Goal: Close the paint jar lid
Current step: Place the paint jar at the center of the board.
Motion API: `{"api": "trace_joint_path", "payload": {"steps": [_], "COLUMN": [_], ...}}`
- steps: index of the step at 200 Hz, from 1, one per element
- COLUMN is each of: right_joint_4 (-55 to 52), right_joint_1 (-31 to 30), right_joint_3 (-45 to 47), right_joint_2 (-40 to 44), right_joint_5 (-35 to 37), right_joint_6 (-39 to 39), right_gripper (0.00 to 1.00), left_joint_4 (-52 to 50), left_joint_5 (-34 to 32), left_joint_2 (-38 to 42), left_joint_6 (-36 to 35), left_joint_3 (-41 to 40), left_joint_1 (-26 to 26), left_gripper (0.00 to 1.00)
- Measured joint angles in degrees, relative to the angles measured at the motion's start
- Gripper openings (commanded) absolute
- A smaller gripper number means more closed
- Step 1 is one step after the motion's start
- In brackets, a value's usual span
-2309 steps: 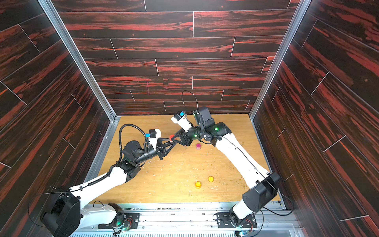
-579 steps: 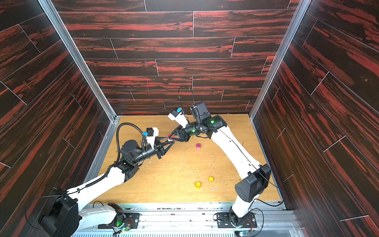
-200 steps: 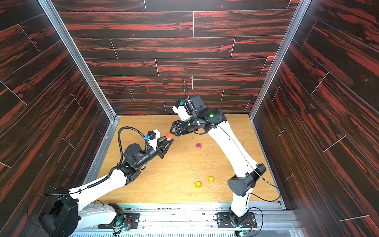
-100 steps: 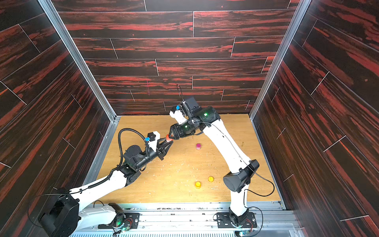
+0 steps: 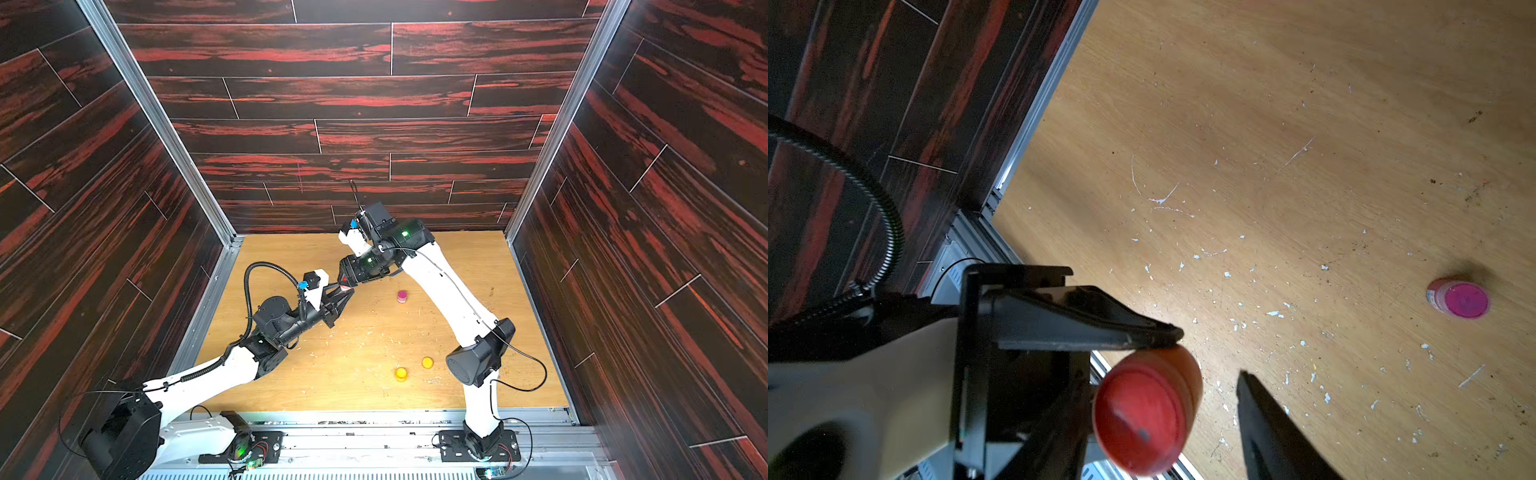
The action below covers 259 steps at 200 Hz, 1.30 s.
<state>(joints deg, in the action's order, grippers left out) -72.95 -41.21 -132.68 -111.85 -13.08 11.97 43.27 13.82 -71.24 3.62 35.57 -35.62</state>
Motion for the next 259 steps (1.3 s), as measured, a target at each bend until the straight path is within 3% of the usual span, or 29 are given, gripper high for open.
{"api": "trace_joint_path", "payload": {"steps": [64,91,124,166,182,206,216,259], "right_joint_4": [-1.79,-2.62,-3.21,-3.78,-3.76,-3.74,-3.76,-3.65], "right_joint_1": [-1.68,-2.23,-2.38,-2.47,-2.47,-2.51,-2.51,-2.45], "right_joint_3": [-1.99,-2.36,-2.82,-2.82,-2.82,-2.82,-2.82,-2.64], "right_joint_2": [-2.67,-3.37,-3.37,-3.37,-3.37,-3.37,-3.37,-3.37], "right_joint_5": [1.73,2.10,3.08,3.43,3.48,3.72,4.20,9.05], "right_joint_6": [-0.07,-0.09,-0.15,-0.26,-0.24,-0.13,-0.04,0.00], "right_gripper": [0.57,0.49,0.34,0.30,0.29,0.28,0.28,0.28], "left_joint_4": [-1.22,-1.75,-1.86,-2.16,-2.19,-2.12,-2.08,-1.68], "left_joint_5": [-0.92,-1.27,-1.38,-1.64,-1.86,-2.29,-2.64,-5.18], "left_joint_2": [-0.09,-0.09,-0.09,-0.09,-0.09,-0.09,-0.09,0.94], "left_joint_6": [-1.25,-1.62,-2.14,-2.23,-2.14,-1.62,-1.55,0.15], "left_joint_3": [0.00,0.00,0.02,0.02,0.02,0.02,0.02,-1.44], "left_joint_1": [-0.17,-0.42,-0.46,-0.63,-0.68,-0.72,-0.72,-0.72], "left_gripper": [0.13,0.13,0.13,0.20,0.31,0.63,0.72,0.87]}}
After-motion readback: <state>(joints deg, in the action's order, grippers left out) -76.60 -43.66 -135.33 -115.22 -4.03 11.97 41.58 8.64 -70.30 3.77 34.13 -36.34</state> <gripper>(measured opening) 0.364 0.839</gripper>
